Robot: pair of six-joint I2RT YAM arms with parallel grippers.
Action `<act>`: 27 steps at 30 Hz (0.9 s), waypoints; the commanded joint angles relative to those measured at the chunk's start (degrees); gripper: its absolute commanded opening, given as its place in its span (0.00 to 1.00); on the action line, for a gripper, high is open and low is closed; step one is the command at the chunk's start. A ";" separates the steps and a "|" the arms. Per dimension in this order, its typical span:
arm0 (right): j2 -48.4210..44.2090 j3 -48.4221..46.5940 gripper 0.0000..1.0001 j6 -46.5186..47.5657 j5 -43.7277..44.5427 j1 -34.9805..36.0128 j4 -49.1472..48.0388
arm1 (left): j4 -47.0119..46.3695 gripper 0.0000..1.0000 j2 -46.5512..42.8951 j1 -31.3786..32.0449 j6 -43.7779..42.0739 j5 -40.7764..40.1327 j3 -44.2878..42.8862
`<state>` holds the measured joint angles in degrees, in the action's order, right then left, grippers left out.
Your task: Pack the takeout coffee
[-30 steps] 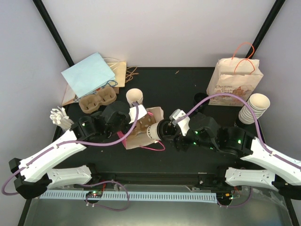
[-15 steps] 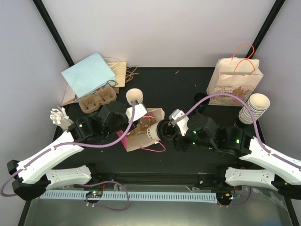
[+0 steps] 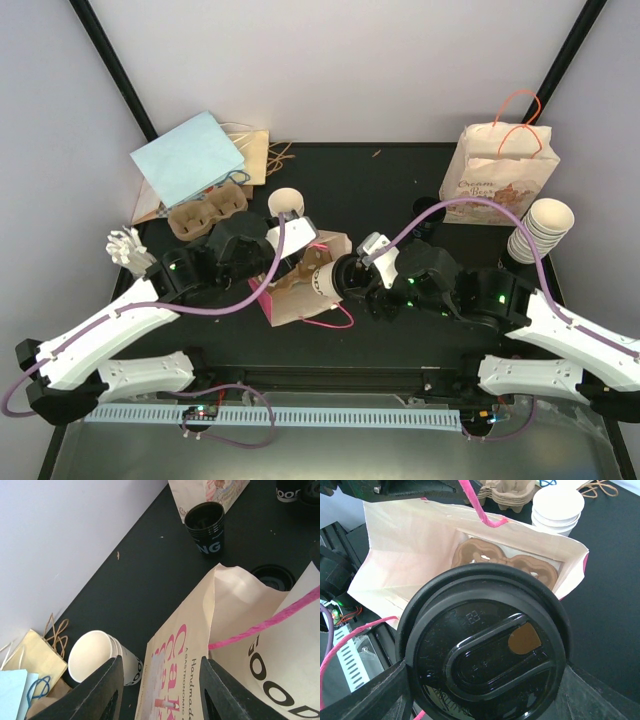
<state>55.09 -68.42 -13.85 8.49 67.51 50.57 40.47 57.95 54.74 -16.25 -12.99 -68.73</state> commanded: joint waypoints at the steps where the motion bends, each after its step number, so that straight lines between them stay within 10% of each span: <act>1: -0.12 0.22 0.58 -0.04 0.74 0.52 -1.08 | -2.64 0.44 0.86 0.28 0.79 1.30 -1.71; 27: 0.41 0.06 0.58 0.68 2.21 0.50 -1.88 | -1.40 0.31 -0.61 0.28 3.53 9.22 -5.55</act>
<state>55.11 -68.42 -13.80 8.99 67.51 50.52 37.58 58.78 54.74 -14.26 -8.08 -71.64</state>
